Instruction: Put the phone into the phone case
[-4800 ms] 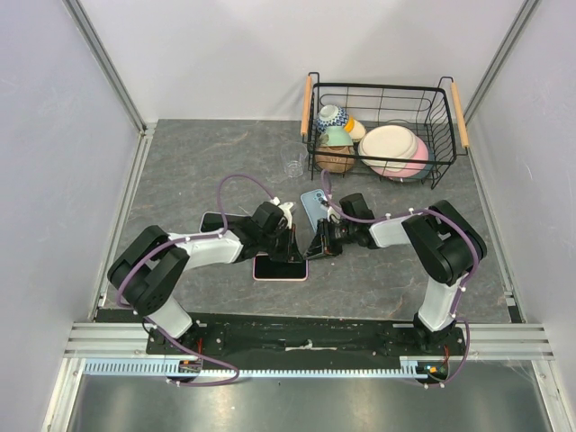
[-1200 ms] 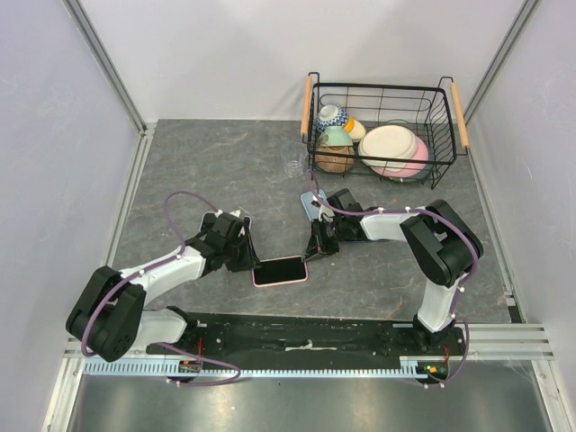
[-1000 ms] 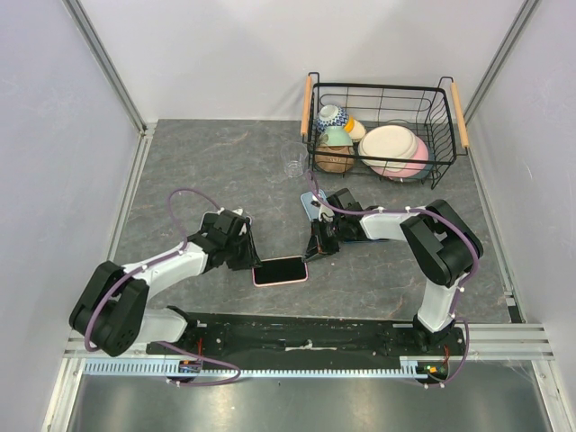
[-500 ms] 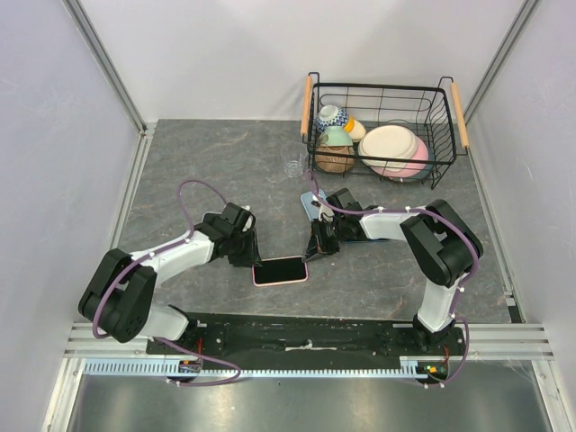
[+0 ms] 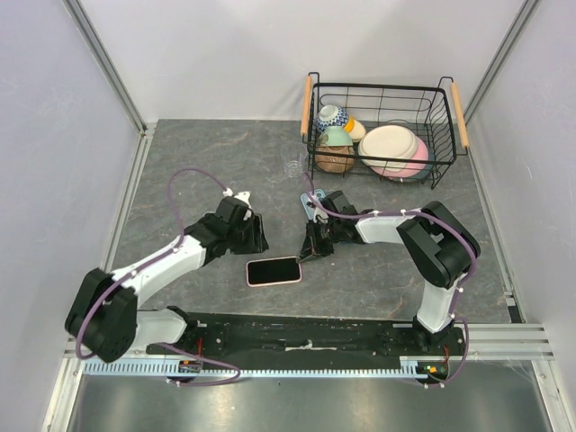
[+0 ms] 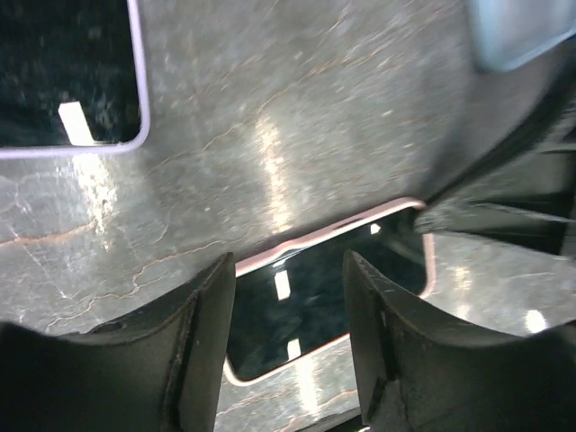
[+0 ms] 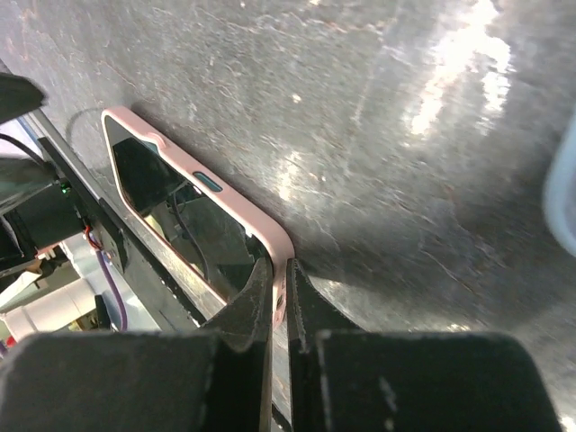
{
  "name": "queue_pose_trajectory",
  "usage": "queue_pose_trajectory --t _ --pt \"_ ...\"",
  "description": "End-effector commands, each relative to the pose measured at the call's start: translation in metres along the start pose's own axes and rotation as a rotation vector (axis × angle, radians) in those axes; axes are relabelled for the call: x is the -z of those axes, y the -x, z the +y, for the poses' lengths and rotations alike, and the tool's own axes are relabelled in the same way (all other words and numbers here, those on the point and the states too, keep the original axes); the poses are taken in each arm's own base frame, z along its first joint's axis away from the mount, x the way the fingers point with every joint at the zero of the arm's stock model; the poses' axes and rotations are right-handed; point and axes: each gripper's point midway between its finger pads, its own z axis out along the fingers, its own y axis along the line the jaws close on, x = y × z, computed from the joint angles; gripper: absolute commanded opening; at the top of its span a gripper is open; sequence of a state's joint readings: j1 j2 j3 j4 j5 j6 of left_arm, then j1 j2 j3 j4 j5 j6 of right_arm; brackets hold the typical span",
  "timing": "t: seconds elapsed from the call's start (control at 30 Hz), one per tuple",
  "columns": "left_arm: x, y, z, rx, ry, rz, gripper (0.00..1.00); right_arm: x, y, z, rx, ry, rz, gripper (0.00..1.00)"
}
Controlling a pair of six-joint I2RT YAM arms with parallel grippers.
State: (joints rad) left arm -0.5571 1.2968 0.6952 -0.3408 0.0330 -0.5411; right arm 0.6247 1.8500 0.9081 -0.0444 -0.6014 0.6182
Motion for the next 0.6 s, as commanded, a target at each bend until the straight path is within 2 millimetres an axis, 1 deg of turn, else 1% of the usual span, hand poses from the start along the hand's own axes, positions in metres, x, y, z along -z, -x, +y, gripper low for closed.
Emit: queue_pose_trajectory --t 0.0,0.07,0.1,0.27,0.37,0.43,0.47,0.5,0.57 --pt "0.030 0.044 -0.024 -0.035 -0.100 -0.217 0.60 -0.031 -0.019 -0.002 0.028 -0.021 0.019 0.00" --pt "0.041 0.051 -0.019 -0.025 -0.086 -0.279 0.61 -0.034 -0.015 0.002 0.031 -0.010 0.013 0.00" --pt "0.044 0.053 -0.019 -0.019 -0.084 -0.293 0.63 -0.037 -0.015 0.003 0.026 -0.007 0.018 0.00" --pt "0.062 0.058 -0.015 -0.002 -0.084 -0.367 0.64 -0.049 -0.013 0.017 0.024 0.040 0.022 0.00" --pt "0.067 0.060 -0.014 0.003 -0.087 -0.385 0.65 -0.057 -0.014 0.027 0.022 0.070 0.028 0.00" --pt "0.071 0.061 -0.015 0.006 -0.095 -0.396 0.65 -0.062 -0.014 0.038 0.030 0.095 0.033 0.00" --pt "0.071 0.060 -0.015 0.006 -0.095 -0.397 0.65 -0.066 -0.016 0.037 0.025 0.094 0.042 0.00" --pt "0.073 0.061 -0.015 0.006 -0.098 -0.402 0.65 -0.070 -0.017 0.044 0.035 0.105 0.047 0.00" --pt "0.073 0.060 -0.015 0.004 -0.098 -0.398 0.65 -0.075 -0.019 0.050 0.031 0.119 0.053 0.00"
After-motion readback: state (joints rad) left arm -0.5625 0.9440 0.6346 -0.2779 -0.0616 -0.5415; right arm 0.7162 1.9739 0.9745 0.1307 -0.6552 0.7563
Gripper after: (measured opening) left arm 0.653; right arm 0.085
